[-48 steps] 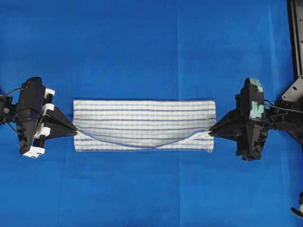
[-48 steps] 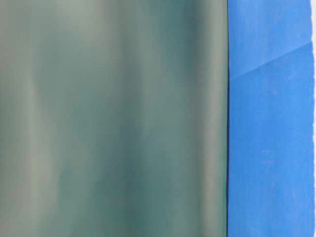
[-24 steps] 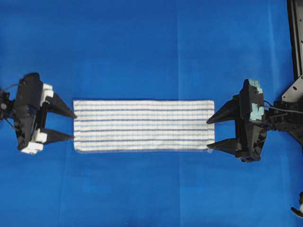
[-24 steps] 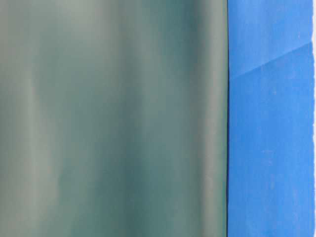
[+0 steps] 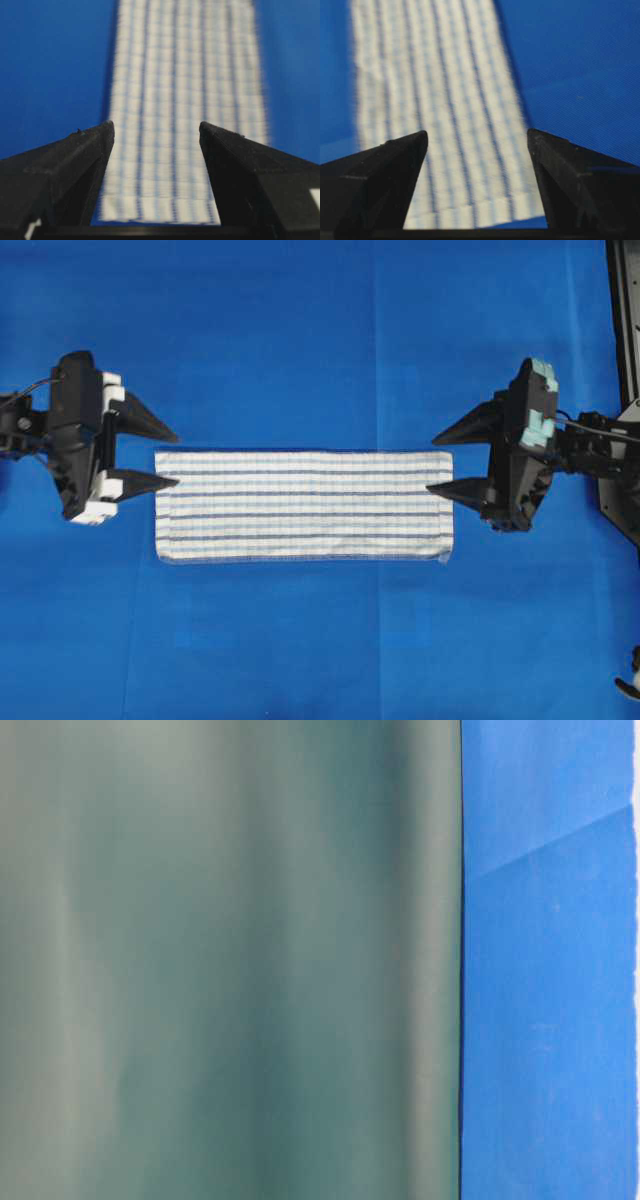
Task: Fold the blue towel.
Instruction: 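Open both grippers and release the folded edge, then grasp the folded strip's left and right ends with both grippers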
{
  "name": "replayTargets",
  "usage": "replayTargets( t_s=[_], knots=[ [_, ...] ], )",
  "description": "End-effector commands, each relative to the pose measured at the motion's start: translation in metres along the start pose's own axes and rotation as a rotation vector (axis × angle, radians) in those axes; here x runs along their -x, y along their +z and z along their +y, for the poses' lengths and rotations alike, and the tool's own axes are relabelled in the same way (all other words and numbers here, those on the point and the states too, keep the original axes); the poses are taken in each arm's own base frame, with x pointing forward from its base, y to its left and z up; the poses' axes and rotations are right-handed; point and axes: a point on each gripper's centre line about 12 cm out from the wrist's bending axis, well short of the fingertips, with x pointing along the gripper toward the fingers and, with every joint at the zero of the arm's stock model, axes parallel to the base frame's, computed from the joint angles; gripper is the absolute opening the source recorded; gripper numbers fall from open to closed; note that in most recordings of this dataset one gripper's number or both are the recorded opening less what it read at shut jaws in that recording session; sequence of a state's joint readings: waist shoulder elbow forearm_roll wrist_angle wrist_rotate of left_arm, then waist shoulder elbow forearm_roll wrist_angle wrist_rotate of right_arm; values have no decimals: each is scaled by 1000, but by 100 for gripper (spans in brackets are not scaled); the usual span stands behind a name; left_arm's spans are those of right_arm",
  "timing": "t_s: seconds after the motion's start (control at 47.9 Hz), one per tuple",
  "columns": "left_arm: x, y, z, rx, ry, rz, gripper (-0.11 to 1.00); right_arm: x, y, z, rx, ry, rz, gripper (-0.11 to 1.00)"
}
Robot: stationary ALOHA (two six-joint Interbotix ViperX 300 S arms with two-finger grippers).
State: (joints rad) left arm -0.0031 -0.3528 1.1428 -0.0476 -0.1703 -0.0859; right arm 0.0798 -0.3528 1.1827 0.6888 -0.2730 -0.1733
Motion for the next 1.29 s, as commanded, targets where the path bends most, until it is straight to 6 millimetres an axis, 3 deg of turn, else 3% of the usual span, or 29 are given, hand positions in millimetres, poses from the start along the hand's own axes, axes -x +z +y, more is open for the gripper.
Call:
replayTargets(
  t_s=[0.0, 0.48, 0.626, 0.773, 1.002, 1.065, 1.274],
  knots=[
    [-6, 4, 4, 4, 12, -6, 62, -6, 2, -7, -5, -35, -9, 85],
    [-40, -30, 13, 18, 42, 68, 61, -37, -28, -29, 9, -170, 68, 83],
    [-47, -40, 14, 25, 48, 110, 54, -41, -31, -30, 12, -177, 85, 76],
    [-52, -46, 15, 35, 51, 137, 38, -42, -33, -27, 26, -169, 94, 62],
    [-54, -49, 15, 53, 56, 156, 6, -41, -37, -21, 48, -146, 114, 14],
    [-53, -49, 15, 53, 56, 158, 3, -41, -38, -20, 50, -144, 115, 4],
    [-53, -44, 15, 53, 55, 146, 3, -41, -35, -19, 49, -140, 104, 3]
  ],
)
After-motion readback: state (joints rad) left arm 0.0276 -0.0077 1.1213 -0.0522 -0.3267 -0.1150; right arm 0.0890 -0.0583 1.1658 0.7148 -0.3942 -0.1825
